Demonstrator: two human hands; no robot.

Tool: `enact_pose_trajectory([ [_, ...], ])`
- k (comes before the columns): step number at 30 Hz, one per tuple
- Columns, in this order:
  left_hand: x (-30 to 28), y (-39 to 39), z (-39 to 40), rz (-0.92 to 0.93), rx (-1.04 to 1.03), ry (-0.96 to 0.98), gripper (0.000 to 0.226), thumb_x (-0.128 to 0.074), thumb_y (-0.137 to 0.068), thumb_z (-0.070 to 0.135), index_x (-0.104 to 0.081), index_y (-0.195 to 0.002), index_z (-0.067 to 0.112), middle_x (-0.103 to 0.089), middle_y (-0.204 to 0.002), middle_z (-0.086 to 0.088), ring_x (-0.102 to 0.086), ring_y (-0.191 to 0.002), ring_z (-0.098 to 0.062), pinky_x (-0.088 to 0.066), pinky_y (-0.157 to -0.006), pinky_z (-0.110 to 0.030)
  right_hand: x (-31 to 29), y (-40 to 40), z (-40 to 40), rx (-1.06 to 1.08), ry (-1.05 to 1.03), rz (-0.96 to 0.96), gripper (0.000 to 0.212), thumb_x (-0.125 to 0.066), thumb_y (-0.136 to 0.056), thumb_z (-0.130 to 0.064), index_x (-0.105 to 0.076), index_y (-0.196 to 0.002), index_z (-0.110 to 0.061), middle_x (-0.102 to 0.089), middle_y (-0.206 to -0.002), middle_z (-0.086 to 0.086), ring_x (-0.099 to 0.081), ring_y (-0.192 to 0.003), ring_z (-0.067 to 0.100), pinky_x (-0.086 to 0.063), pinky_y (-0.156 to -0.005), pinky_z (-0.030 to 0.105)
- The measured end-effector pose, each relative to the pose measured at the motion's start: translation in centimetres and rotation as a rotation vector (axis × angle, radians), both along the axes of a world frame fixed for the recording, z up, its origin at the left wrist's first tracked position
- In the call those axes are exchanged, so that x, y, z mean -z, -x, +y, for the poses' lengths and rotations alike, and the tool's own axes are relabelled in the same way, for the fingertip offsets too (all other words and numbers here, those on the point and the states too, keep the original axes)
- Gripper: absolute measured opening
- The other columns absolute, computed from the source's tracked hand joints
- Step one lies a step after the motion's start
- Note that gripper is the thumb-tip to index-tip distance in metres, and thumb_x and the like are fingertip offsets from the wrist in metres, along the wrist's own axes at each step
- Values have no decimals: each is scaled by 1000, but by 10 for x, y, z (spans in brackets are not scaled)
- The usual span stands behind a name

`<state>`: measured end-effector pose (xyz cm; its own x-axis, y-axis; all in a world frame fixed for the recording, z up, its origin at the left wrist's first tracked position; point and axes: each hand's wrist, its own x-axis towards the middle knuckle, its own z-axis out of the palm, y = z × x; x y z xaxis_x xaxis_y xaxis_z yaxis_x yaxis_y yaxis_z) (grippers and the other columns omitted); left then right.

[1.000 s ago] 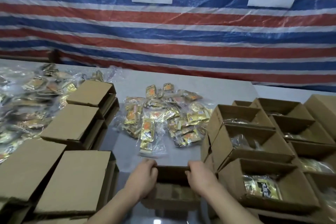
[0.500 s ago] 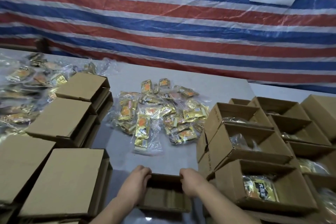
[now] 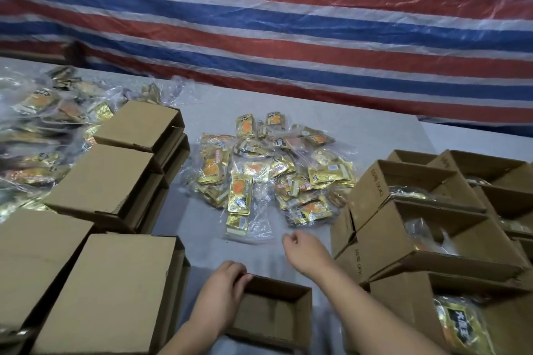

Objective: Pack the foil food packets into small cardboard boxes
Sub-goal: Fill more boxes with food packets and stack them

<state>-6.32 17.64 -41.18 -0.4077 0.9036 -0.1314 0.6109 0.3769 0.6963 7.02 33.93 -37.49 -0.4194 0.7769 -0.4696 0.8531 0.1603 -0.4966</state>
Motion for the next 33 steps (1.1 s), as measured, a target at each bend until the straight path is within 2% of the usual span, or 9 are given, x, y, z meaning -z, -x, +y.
enact_pose_trajectory([
  [2, -2, 3, 3, -7, -2, -9, 14, -55, -98, 31, -61, -89, 22, -55, -90, 10, -55, -85, -9, -37, -73, -18, 5, 32, 22, 20, 25, 35, 56, -43, -97, -50, -49, -137, -10, -56, -134, 8, -53, -122, 29, -42, -93, 34],
  [5, -1, 6, 8, -7, -12, -14, 17, -53, -98, 34, -60, -87, 24, -56, -88, 11, -52, -82, -4, -37, -70, -17, 18, 88, 42, 81, 72, 105, 81, -53, -93, -53, -25, -155, -10, -39, -155, 11, -42, -138, 32, -38, -107, 39],
  [10, 10, 7, 7, -27, -32, 26, 20, -51, -98, 39, -62, -99, 23, -60, -99, 9, -55, -94, -8, -40, -79, -20, 52, 168, 54, 100, 56, 49, 94, -64, -84, -59, -25, -152, -8, -45, -148, 12, -50, -130, 34, -47, -100, 39],
  [13, 15, 4, 2, -42, -78, 11, 34, -51, -96, 45, -60, -120, 24, -60, -118, 11, -54, -111, -7, -39, -92, -18, 69, 187, 50, 94, -6, -31, 84, -63, -85, -58, -34, -146, -8, -49, -141, 14, -54, -124, 36, -49, -98, 42],
  [16, 12, 15, 23, -99, -234, 19, 43, -44, -96, 47, -54, -130, 23, -56, -130, 8, -48, -123, -10, -36, -101, -25, 75, 185, 48, 108, -29, -50, 75, -52, -93, -53, -32, -148, -7, -44, -146, 15, -48, -129, 37, -45, -100, 44],
  [20, 18, 54, 90, -4, -351, 218, 41, -46, -97, 31, -47, -132, 10, -55, -130, -11, -52, -119, -28, -42, -100, -37, 72, 159, 58, 140, -37, -65, 65, -40, -98, -47, -34, -147, -5, -48, -144, 17, -51, -126, 36, -47, -100, 44],
  [23, 36, 79, 137, 43, -310, 378, 58, -57, -92, 35, -35, -138, 8, -45, -137, -18, -46, -125, -35, -41, -102, -42, 70, 136, 67, 166, -13, -29, 66, -39, -98, -42, -27, -152, -7, -47, -145, 18, -53, -125, 37, -46, -103, 48],
  [26, 56, 83, 178, 120, -217, 412, 90, -63, -86, 52, -14, -151, 14, -34, -142, -21, -42, -128, -38, -42, -100, -45, 75, 121, 74, 176, -10, -15, 61, -37, -99, -40, -32, -150, -6, -44, -149, 19, -48, -131, 38, -41, -108, 47],
  [33, 101, 82, 213, 276, -192, 490, 94, -59, -93, 39, 8, -154, 14, -33, -139, -27, -54, -115, -39, -55, -86, -44, 89, 102, 74, 143, -24, -19, 57, -36, -102, -41, -39, -144, -2, -48, -144, 21, -47, -132, 37, -38, -106, 41],
])
